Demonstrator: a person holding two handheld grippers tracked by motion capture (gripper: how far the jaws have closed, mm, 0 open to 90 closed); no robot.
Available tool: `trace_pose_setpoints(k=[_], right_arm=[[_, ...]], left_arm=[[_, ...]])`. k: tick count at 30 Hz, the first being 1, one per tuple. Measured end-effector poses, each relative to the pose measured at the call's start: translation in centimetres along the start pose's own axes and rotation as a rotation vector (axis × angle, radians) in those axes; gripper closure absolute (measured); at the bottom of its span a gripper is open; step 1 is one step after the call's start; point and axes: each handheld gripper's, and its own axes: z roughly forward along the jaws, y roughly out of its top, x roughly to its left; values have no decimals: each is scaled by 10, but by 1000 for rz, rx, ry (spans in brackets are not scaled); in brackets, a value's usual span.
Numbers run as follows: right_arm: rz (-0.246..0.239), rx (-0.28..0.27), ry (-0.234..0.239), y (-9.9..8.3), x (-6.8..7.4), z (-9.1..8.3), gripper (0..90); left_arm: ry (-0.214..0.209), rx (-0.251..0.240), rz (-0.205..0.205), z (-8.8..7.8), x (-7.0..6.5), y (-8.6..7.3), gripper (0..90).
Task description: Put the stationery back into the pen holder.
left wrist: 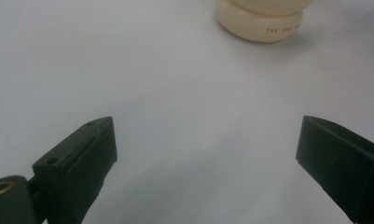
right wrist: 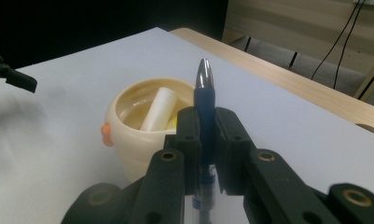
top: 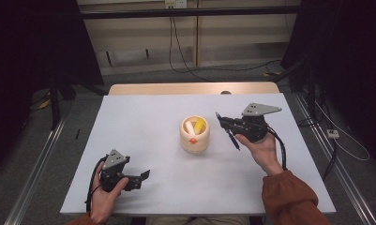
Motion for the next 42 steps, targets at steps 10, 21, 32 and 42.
trace_pose_setpoints(k=[10,21,32,42], right_arm=[[0,-42,28,15,4,3,816],[-13,-55,74,30,9,16,816],[14,-116,94,43,13,24,816],[39,-146,69,54,14,30,817]], left_arm=[[5,4,4,0,0,0,52],[7,0,0,0,0,0,52],[8,-2,0,-1,0,0,53],[5,-2,0,-1,0,0,54]])
